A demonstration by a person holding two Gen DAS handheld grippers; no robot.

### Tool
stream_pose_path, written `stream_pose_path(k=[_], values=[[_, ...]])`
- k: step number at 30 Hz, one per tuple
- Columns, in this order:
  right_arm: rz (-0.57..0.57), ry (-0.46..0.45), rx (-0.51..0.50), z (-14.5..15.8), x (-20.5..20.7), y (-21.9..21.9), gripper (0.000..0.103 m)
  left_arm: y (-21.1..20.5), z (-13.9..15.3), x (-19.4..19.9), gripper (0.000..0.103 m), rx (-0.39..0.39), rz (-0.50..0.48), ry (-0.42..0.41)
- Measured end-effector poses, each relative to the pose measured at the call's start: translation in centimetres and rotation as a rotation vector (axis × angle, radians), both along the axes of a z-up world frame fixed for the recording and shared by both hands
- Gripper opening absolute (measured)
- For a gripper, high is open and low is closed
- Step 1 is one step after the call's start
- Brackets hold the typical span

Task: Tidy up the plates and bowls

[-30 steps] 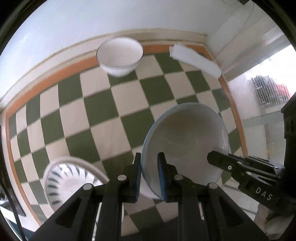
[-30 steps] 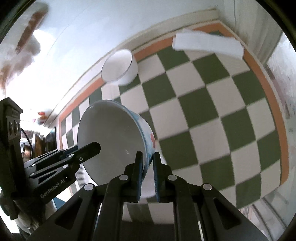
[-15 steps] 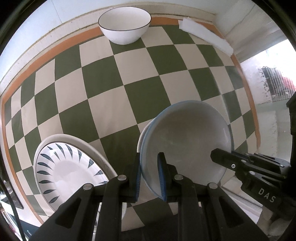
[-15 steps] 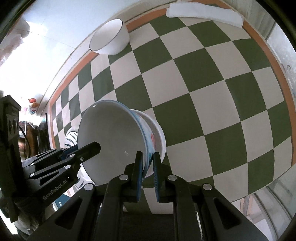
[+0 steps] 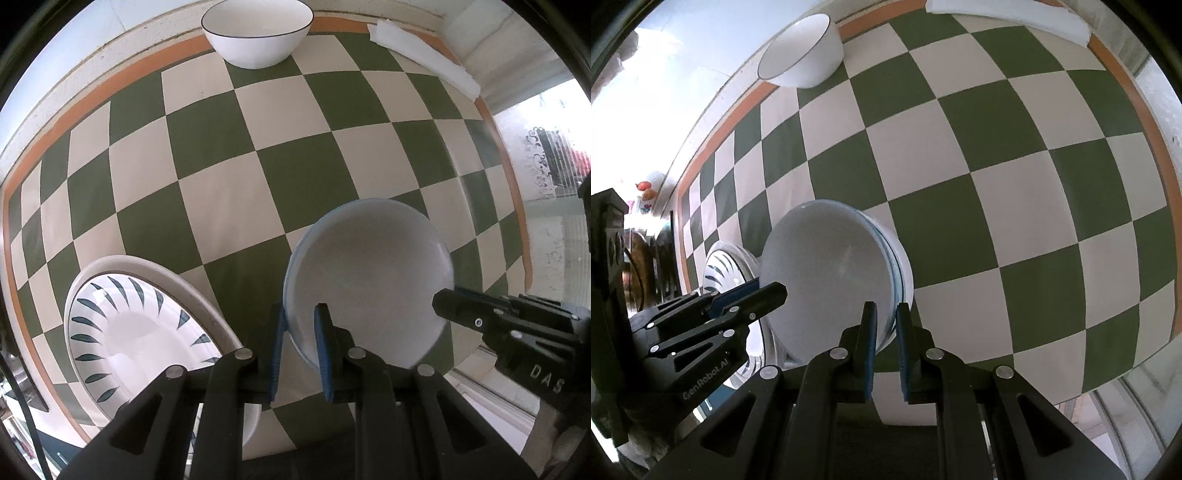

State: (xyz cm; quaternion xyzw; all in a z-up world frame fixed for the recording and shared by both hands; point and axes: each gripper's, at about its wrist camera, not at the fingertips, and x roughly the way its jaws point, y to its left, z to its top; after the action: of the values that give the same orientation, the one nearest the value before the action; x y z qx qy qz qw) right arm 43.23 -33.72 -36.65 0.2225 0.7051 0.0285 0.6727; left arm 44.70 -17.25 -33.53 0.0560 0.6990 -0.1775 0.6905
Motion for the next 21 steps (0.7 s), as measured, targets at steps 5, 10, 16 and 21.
stream_pose_path(k=[5,10,16,21], values=[[-0.006,-0.042,0.026,2.7,1.3,-1.1,0.012,1.6,3.5,1.0,0.015,-0.052,0.052,-0.052],[-0.008,-0.168,0.035,6.9,6.4,-2.5,0.033,3.6,6.6,6.7,0.024,-0.121,0.178,-0.122],[0.003,-0.23,0.044,6.6,16.1,-2.8,0.049,4.8,5.0,16.1,0.025,-0.124,0.32,-0.111],[0.022,-0.192,0.053,3.3,22.1,-2.3,0.049,4.9,2.4,21.1,0.025,-0.125,0.375,-0.076]])
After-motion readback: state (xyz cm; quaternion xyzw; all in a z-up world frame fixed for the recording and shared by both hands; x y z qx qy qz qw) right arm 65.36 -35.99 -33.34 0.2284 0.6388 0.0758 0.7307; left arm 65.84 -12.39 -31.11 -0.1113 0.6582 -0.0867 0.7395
